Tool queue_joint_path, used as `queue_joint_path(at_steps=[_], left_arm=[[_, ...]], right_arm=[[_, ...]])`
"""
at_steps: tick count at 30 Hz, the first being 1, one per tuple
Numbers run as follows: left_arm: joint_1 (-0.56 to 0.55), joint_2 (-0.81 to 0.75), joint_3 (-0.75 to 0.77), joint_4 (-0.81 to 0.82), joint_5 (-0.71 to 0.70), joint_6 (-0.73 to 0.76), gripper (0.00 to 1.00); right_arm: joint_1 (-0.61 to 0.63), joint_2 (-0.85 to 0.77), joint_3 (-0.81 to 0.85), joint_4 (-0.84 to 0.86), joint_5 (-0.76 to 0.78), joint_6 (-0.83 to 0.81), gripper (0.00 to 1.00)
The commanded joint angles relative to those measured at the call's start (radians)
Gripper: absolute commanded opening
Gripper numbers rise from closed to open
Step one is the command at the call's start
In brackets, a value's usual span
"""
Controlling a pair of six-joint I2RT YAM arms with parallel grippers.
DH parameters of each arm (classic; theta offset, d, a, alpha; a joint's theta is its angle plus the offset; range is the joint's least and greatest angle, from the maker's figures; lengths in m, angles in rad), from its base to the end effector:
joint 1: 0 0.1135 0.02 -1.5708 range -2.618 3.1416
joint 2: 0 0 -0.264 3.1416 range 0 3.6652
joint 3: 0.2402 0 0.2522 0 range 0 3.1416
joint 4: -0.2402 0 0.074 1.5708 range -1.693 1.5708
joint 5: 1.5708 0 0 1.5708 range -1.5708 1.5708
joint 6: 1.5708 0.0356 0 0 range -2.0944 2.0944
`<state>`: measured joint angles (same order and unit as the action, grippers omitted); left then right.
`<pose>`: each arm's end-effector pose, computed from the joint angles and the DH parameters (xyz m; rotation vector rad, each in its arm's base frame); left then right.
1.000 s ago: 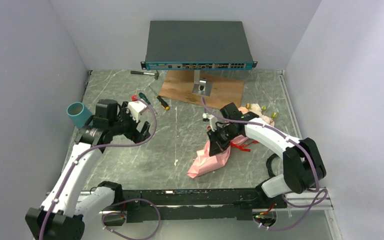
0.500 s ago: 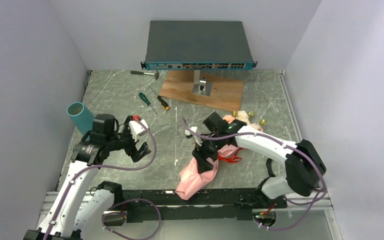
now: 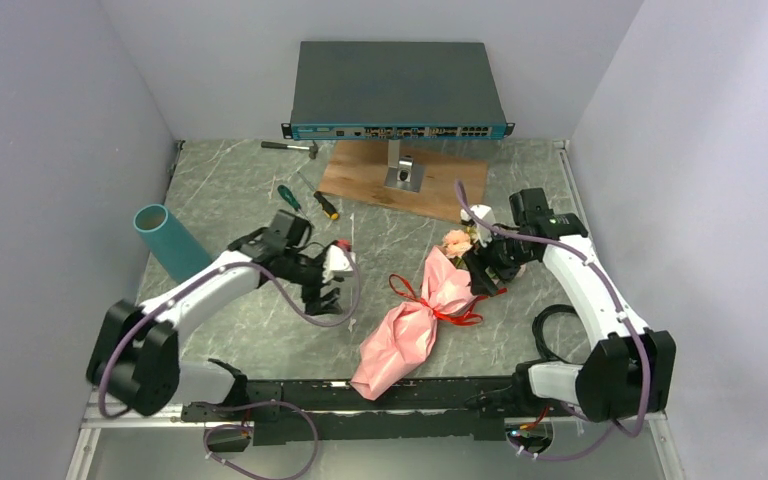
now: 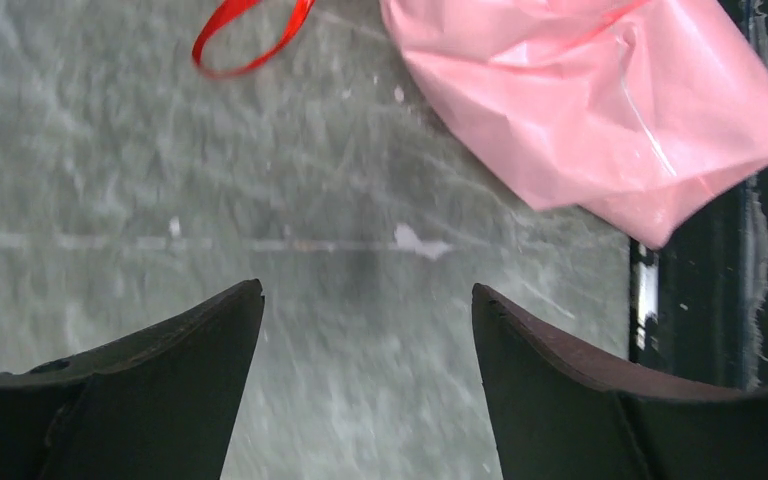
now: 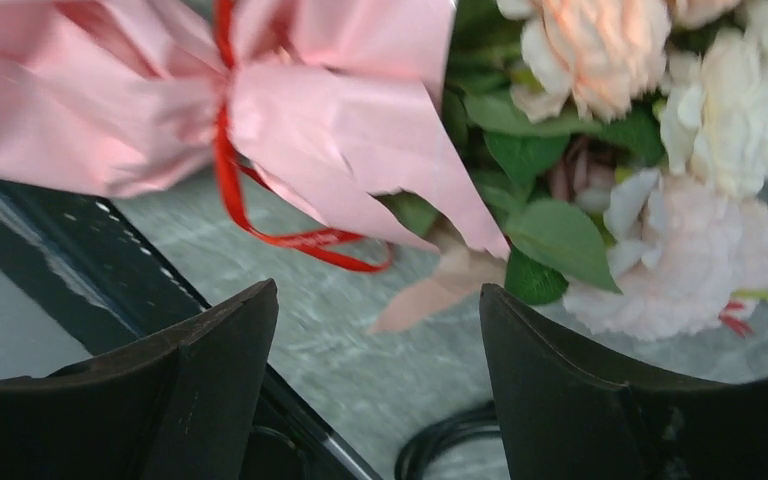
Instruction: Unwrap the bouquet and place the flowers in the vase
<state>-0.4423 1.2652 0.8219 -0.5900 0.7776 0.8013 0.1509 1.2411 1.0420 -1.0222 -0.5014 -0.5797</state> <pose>0.2048 -0.1246 0.2290 1.5911 1.7631 -0.8352 0.2174 0.0504 0.2748 -1.0559 2.4262 0.5621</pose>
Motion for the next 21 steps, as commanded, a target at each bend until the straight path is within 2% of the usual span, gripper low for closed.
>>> queue_joint_path(at_steps=[1,4,7,12,16,18,21], left_arm=[[-0.133,0.143,0.091,0.19,-0.031,0.064,0.8],[-0.237,0.25,0.116,0.239,-0.082,0.1,0.73],[-0.326,0.312,0.112,0.272,-0.113,0.119,0.67],[-0.471,0.287,0.051,0.277,-0.146,0.148,0.61],[-0.545,0.24,-0.001,0.28,-0.176,0.101,0.59],[-0.556,0.222,-0.013,0.277,-0.179,0.061,0.59],[-0.559,0.2,-0.017,0.257,-0.183,0.039,0.59]], right_arm=[[-0.019,0.043,-0.061,0.024,0.187,-0.105,0.75],[-0.027,0.08,-0.108,0.107,0.239,-0.128,0.73],[-0.026,0.133,-0.123,0.152,0.215,-0.149,0.7],[-0.001,0.223,-0.087,0.219,0.133,-0.134,0.68],[0.101,0.263,-0.069,0.294,0.107,-0.106,0.68],[0.188,0.279,-0.06,0.353,0.113,-0.087,0.69],[0.237,0.307,-0.017,0.381,0.093,-0.058,0.69]])
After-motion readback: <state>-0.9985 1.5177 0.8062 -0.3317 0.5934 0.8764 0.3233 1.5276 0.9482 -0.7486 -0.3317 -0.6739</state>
